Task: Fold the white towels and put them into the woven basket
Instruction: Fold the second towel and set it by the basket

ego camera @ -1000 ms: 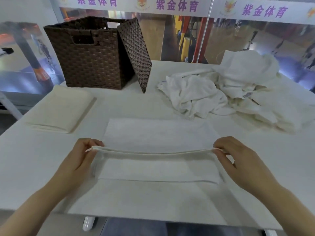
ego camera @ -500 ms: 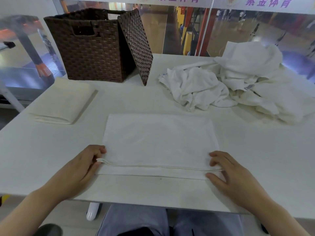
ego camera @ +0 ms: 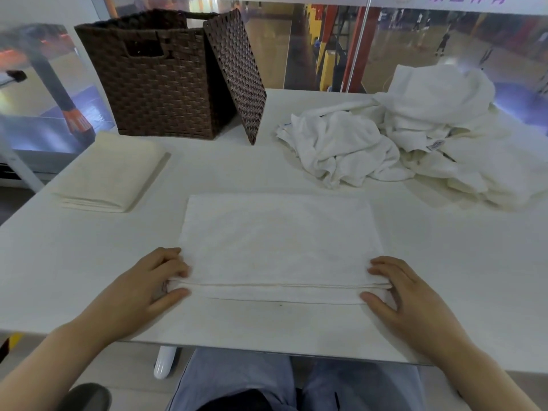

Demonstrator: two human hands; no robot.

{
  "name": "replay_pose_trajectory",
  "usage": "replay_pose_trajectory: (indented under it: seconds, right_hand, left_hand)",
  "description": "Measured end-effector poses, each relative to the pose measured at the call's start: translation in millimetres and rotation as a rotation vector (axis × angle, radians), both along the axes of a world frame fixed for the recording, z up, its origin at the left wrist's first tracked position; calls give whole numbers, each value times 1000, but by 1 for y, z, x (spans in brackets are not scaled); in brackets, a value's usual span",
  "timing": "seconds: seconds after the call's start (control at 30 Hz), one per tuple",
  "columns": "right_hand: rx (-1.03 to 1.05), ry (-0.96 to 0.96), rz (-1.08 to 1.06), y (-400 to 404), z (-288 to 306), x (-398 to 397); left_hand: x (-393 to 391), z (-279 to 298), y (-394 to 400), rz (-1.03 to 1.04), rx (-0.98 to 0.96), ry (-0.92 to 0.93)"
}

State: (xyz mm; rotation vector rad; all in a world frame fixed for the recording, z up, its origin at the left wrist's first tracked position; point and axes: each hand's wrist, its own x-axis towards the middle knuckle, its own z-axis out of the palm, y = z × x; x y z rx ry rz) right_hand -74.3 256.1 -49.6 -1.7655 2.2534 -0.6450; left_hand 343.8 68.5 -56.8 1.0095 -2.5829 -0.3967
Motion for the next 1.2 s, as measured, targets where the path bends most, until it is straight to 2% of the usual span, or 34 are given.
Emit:
replay_pose_trajectory:
  seconds: [0.17,0.2,0.33,0.43,0.53,0.63,0.83,1.0,1.2]
  right_hand:
    - [8,147,39,-2,7,-4]
    - [17,117,43,-5,12,-6]
    - [-35,-208,-70,-30,31,-14]
    - [-112,-324,-191,-60,33,-26]
    - [-51,-423,-246,-92,32,-39]
    - [-20,-445,-247,-116,31,-49]
    - [22,-525,-217,-133,30,-54]
    - [68,-533,-183,-134,33,-59]
    - [141,-545,-183,-140,36,-66]
  left_hand:
    - [-4,18,-7,-76,-128,-84]
    - [-8,24,-9,-94,-148,-93]
    - [-49,40,-11,-134,-215,-82]
    - [-103,41,6,-222,-149,-18]
    - [-159,38,28,-317,-77,61]
    - [-206,33,45,-406,-67,60]
    - [-264,26,71,-483,-199,-30]
    - [-288,24,87,-519,-325,-122]
    - [-294,30,97,-494,-361,-262]
